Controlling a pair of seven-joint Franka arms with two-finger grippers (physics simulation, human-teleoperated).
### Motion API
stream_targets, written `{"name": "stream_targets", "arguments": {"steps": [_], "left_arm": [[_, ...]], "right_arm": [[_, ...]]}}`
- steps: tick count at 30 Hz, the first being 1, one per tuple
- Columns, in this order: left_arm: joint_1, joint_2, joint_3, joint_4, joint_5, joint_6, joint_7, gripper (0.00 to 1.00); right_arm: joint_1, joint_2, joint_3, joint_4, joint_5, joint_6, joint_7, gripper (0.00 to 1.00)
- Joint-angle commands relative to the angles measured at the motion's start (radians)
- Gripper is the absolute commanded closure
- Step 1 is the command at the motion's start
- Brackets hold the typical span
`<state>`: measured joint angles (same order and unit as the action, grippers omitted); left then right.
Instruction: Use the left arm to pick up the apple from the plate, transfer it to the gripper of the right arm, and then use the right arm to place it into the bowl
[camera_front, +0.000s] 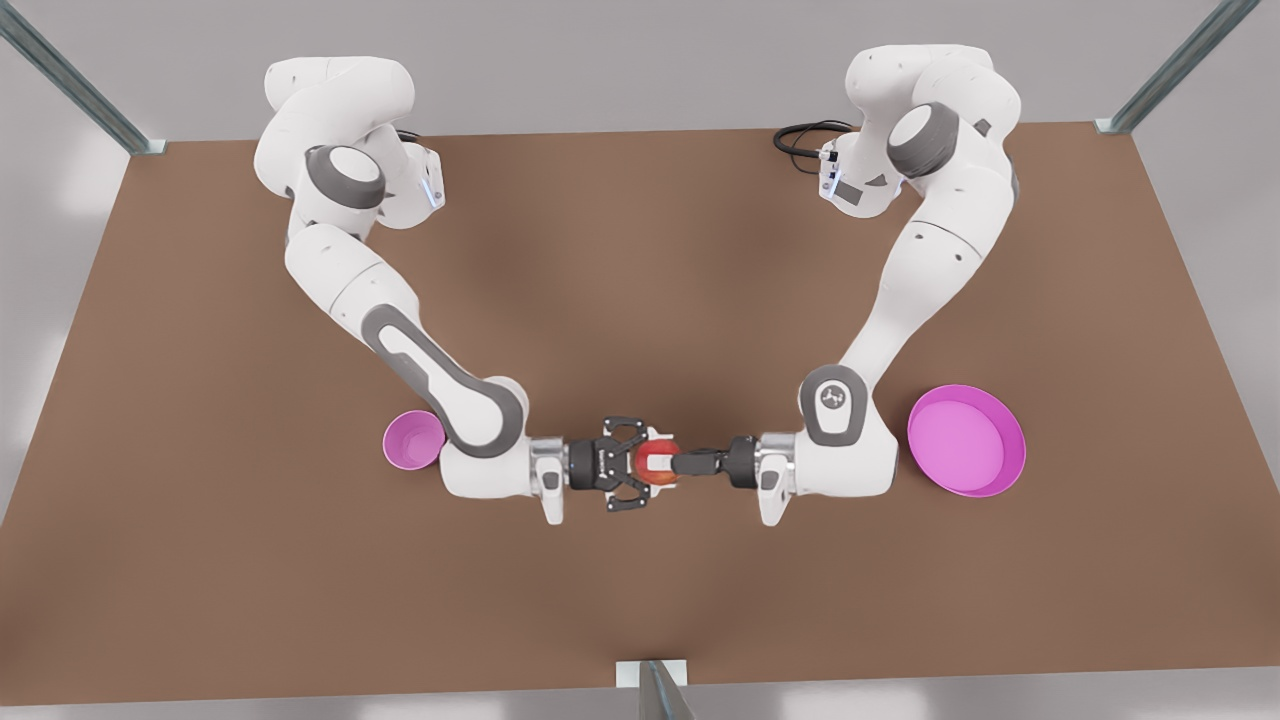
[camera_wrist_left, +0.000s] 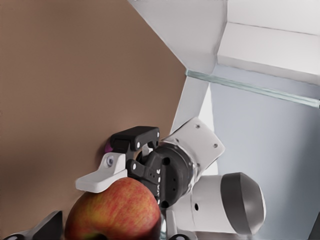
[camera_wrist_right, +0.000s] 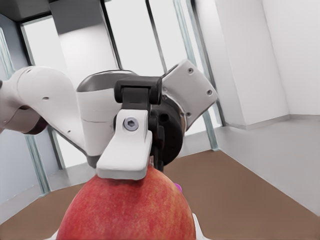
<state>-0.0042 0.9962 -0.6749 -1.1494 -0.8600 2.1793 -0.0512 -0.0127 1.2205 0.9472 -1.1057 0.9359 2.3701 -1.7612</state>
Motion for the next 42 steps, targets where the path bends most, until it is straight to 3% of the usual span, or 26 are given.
{"name": "stream_targets", "arguments": {"steps": [1, 6, 7, 9, 10, 11, 15, 16, 17, 18, 22, 24, 26, 33, 36, 42], "left_arm": [[0.012, -0.004, -0.002, -0.001, 0.002, -0.012, -0.004, 0.0], [0.078, -0.016, -0.005, -0.001, 0.01, -0.101, -0.016, 0.0], [0.114, -0.053, 0.001, -0.001, 0.083, -0.208, -0.059, 0.0], [0.185, -0.166, -0.006, 0.011, 0.522, -0.576, -0.134, 0.0], [0.187, -0.281, -0.014, 0.013, 0.837, -0.792, -0.133, 0.0], [0.194, -0.337, -0.014, 0.013, 0.995, -0.9, -0.131, 0.0], [0.263, -0.387, -0.012, 0.085, 1.124, -0.974, -0.205, 0.0], [0.245, -0.439, 0.056, 0.066, 1.115, -0.995, -0.196, 0.0], [0.081, -0.658, 0.369, -0.16, 0.948, -0.833, -0.156, 0.0], [0.036, -0.735, 0.463, -0.262, 0.888, -0.771, -0.099, 0.0], [0.007, -0.712, 0.453, -0.234, 0.892, -0.831, -0.098, 0.0], [-0.003, -0.685, 0.413, -0.119, 0.9, -0.888, -0.087, 0.0], [0.004, -0.654, 0.42, -0.099, 0.883, -0.909, -0.078, 0.0], [0.004, -0.642, 0.42, -0.099, 0.947, -0.905, -0.084, 0.0], [0.004, -0.642, 0.42, -0.099, 0.949, -0.906, -0.084, 0.0], [0.003, -0.642, 0.42, -0.099, 0.949, -0.906, -0.082, 0.0]], "right_arm": [[-0.012, -0.004, 0.001, -0.003, 0.0, -0.023, -0.006, 0.29], [-0.11, -0.012, -0.005, -0.025, -0.063, -0.13, -0.011, 0.29], [-0.145, -0.016, -0.005, -0.039, -0.095, -0.169, -0.006, 0.29], [-0.205, -0.019, -0.007, -0.059, -0.218, -0.233, 0.035, 0.29], [-0.253, -0.024, -0.007, -0.068, -0.356, -0.264, 0.088, 0.29], [-0.3, -0.044, -0.012, -0.068, -0.627, -0.317, 0.233, 0.29], [-0.449, -0.116, -0.011, -0.069, -1.06, -0.583, 0.324, 0.29], [-0.466, -0.134, -0.011, -0.072, -1.172, -0.609, 0.332, 0.29], [-0.467, -0.156, -0.013, -0.083, -1.269, -0.615, 0.333, 0.29], [-0.466, -0.164, -0.01, -0.088, -1.355, -0.615, 0.344, 0.29], [-0.454, -0.211, -0.001, -0.088, -1.591, -0.724, 0.318, 0.29], [-0.454, -0.262, -0.002, -0.088, -1.637, -0.775, 0.292, 0.29], [-0.458, -0.312, -0.013, -0.106, -1.634, -0.808, 0.272, 0.29], [-0.299, -0.484, -0.34, -0.301, -1.431, -0.559, 0.27, 0.29], [-0.28, -0.472, -0.361, -0.306, -1.425, -0.506, 0.27, 0.29], [-0.159, -0.618, -0.539, -0.514, -1.283, -0.339, 0.281, 0.29]]}}
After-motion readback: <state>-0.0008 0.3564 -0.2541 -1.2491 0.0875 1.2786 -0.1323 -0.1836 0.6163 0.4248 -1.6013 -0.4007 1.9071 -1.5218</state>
